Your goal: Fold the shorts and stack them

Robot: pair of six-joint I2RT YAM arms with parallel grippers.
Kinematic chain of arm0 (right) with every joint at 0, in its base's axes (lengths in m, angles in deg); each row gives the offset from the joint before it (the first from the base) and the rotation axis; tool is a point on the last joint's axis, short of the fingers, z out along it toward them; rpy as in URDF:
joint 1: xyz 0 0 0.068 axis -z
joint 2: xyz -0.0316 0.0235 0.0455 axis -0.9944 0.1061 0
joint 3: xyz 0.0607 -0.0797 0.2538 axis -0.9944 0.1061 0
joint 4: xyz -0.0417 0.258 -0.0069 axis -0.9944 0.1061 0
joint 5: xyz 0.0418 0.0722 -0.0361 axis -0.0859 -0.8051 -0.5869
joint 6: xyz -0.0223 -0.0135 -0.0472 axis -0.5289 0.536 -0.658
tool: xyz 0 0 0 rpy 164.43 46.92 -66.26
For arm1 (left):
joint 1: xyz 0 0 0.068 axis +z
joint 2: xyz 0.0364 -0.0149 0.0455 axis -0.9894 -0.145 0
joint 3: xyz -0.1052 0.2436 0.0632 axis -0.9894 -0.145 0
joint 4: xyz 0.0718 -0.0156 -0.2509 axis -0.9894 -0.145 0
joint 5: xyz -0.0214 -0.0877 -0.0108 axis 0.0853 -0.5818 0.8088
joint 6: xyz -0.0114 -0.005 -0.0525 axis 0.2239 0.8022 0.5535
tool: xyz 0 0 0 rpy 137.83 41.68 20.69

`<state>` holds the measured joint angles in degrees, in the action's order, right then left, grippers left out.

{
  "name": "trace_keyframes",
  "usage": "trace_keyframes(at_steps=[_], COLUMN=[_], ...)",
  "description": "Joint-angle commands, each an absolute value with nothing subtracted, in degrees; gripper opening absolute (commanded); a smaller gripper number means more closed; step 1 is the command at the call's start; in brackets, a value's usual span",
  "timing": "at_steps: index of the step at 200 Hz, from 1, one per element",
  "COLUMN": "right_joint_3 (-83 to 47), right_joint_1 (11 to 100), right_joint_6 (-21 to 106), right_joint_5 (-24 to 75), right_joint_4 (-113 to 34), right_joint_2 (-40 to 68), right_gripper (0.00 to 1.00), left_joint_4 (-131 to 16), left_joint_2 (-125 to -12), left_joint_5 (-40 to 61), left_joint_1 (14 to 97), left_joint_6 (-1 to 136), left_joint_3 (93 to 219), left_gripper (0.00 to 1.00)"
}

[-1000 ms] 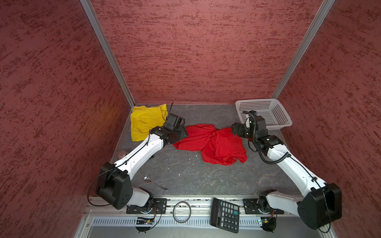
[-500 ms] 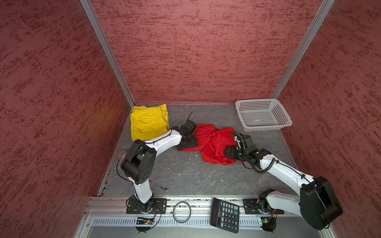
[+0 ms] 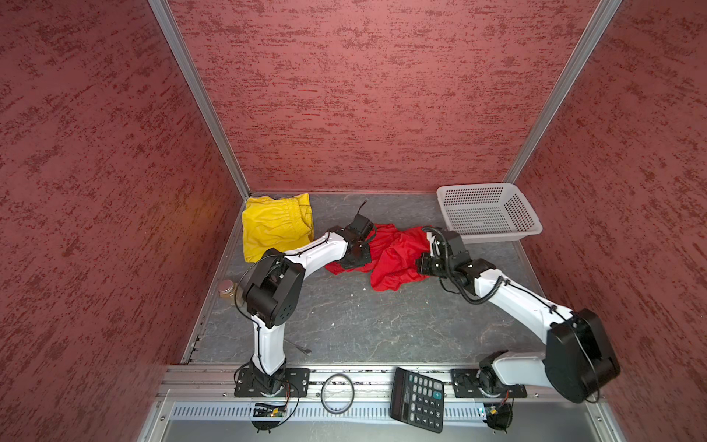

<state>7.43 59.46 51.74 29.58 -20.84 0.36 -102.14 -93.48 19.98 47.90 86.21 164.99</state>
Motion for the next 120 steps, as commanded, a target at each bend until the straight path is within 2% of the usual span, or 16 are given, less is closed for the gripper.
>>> trace_keyframes(at_steps=[1,41,65,91,120], right_joint_3=[0.7,-6.4,-9.0,-15.2,-21.1], right_joint_1=[59.1,59.1,59.1,59.2,59.1], right_joint_6=[47.2,47.0,47.1,46.5,47.4], right_joint_5=[36.9,37.1,41.5,45.9,40.6], right_joint_4=[-16.3,-10.8,-8.8,-6.1,-3.8], right_joint_2=[-6.4,-12.4,-17.0,-19.6,-18.5], right_gripper=[0.0,0.0,0.0,0.0,0.0], left_joint_4=[-104.4,-107.5,-105.5,-104.3,-104.8], left_joint_2=[-84.0,-70.9,-65.2,-64.4,-64.7], left_joint_5=[22.6,23.6,21.8,18.5,15.9], left_joint_1=[48.2,47.8,47.8,48.2,49.2], left_joint_6=[83.4,82.2,83.9,85.9,86.3], left_joint_3=[168.6,174.1,172.2,169.6,171.0], left_gripper=[0.0,0.0,0.0,0.0,0.0])
